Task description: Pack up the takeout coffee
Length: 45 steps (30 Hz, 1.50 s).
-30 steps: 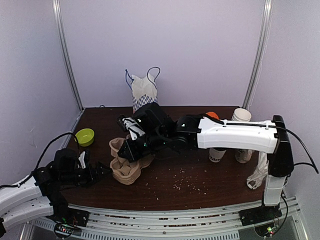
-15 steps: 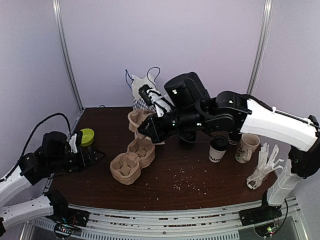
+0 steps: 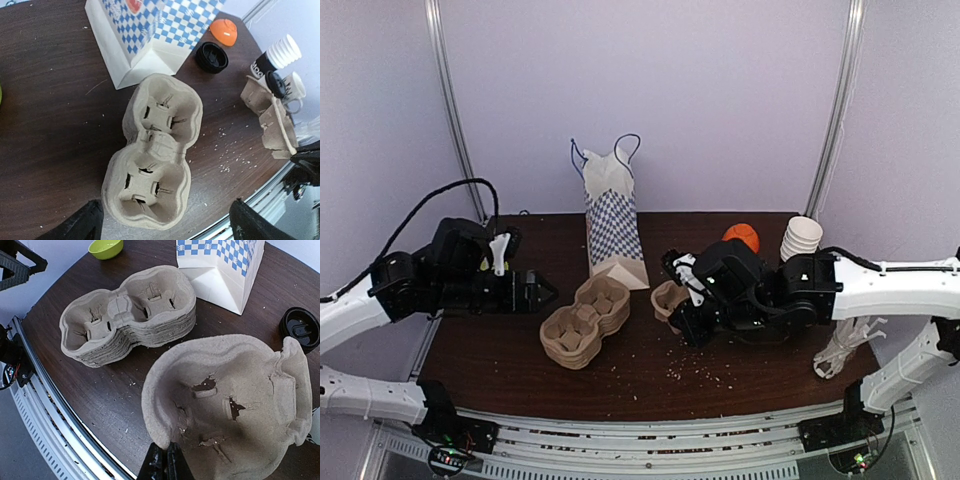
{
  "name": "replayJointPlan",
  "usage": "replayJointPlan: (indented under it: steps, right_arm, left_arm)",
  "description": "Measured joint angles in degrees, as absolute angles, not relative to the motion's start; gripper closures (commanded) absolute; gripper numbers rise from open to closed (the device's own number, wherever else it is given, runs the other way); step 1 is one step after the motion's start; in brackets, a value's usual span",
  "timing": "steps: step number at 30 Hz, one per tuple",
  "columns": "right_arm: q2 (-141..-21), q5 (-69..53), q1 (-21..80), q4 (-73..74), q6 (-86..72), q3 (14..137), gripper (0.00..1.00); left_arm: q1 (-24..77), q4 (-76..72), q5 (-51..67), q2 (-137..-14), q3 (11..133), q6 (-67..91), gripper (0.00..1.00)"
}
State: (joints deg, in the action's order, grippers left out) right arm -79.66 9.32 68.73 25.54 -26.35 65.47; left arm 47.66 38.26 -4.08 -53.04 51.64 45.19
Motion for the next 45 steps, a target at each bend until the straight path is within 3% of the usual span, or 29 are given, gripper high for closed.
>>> replayJointPlan:
  steps: [4, 12, 23, 31, 45]
  right_arm:
    - [-77.9, 9.6, 68.7, 23.4, -27.0, 63.4, 1.0]
    - [-72.2, 10.9, 68.7, 20.4, -27.4, 60.7, 1.0]
    - [-64.8, 12.8, 68.7, 20.5, -29.8, 52.7, 1.0]
    - [-63.8, 13.1, 68.7, 20.5, -30.3, 52.3, 1.0]
    - [-64.3, 13.3, 68.7, 18.3, -30.4, 52.0, 1.0]
  left_arm:
    - [55.3, 40.4, -10.4, -64.1, 58.8, 41.9, 0.07]
    - [65.8, 42.5, -17.0, -82.1, 72.0, 37.8, 0.24]
    - [67.1, 30.1, -11.0, -95.8, 69.6, 36.9, 0.52]
    - [64.4, 25.2, -14.2, -105.0, 66.7, 39.9, 0.54]
    - [51.6, 20.1, -23.4, -95.5, 52.6, 47.1, 0.49]
